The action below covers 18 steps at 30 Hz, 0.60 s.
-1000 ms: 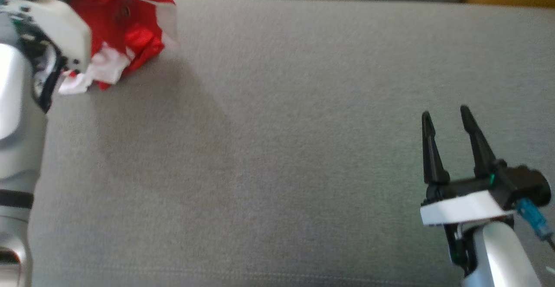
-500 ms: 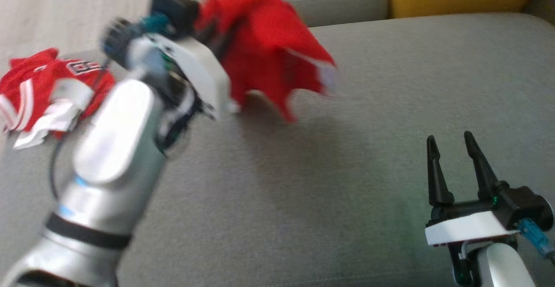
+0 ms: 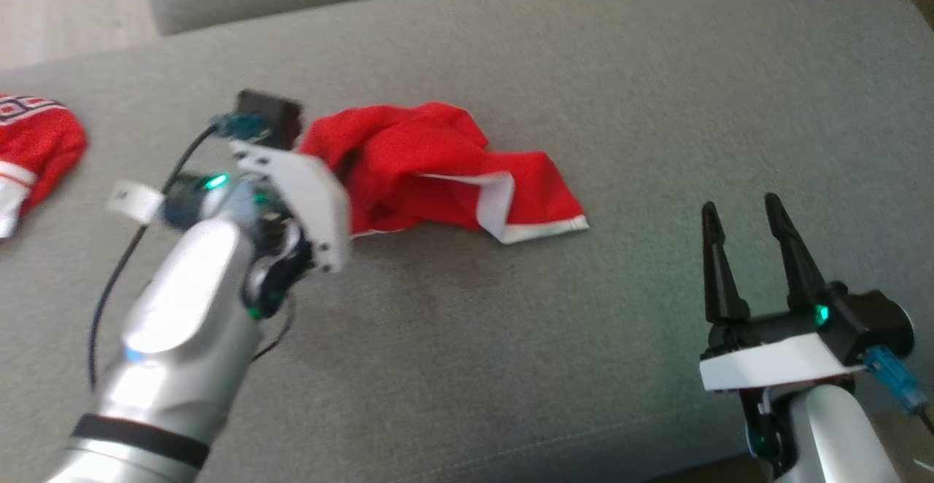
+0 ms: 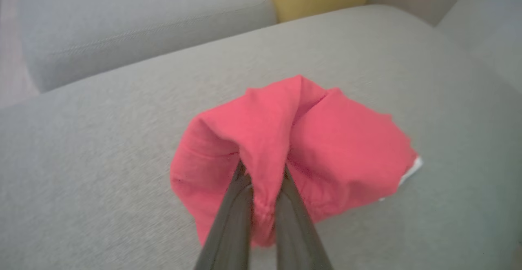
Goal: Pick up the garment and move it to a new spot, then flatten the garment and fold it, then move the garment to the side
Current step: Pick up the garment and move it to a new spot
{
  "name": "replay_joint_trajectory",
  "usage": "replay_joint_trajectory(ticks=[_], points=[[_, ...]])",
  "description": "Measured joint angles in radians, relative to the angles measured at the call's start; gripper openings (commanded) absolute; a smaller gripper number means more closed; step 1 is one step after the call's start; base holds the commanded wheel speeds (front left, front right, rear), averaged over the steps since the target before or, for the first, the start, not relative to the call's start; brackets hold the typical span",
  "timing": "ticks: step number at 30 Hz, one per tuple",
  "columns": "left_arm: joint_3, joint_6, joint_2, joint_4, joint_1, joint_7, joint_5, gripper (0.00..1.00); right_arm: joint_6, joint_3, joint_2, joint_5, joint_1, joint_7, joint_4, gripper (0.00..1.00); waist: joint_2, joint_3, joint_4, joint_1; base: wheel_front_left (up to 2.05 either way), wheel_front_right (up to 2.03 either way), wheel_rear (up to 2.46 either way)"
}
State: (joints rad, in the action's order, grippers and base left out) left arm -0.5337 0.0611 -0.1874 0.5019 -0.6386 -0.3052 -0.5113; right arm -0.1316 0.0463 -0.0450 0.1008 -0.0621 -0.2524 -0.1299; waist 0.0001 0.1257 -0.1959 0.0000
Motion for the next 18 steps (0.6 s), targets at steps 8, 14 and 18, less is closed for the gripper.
replay_joint_trajectory(ticks=[8, 14, 18], points=[[0.027, -0.046, -0.03, 0.221, -0.001, 0.114, 0.035, 1.0, 0.0, 0.01, 0.0, 0.014, -0.016, 0.0, -0.001, 1.0, 0.0, 0.062, -0.052, 0.0, 0.0, 0.0, 0.0], [0.042, -0.033, -0.025, 0.293, -0.02, 0.219, 0.031, 1.0, 0.0, 0.007, 0.0, 0.012, -0.016, 0.0, -0.013, 1.0, 0.0, 0.028, -0.014, 0.0, 0.0, 0.0, 0.0], [0.073, -0.034, -0.021, 0.29, -0.028, 0.3, 0.0, 1.0, 0.0, 0.009, 0.0, 0.007, -0.011, 0.0, -0.022, 1.0, 0.0, -0.013, 0.017, 0.0, 0.0, 0.0, 0.0]])
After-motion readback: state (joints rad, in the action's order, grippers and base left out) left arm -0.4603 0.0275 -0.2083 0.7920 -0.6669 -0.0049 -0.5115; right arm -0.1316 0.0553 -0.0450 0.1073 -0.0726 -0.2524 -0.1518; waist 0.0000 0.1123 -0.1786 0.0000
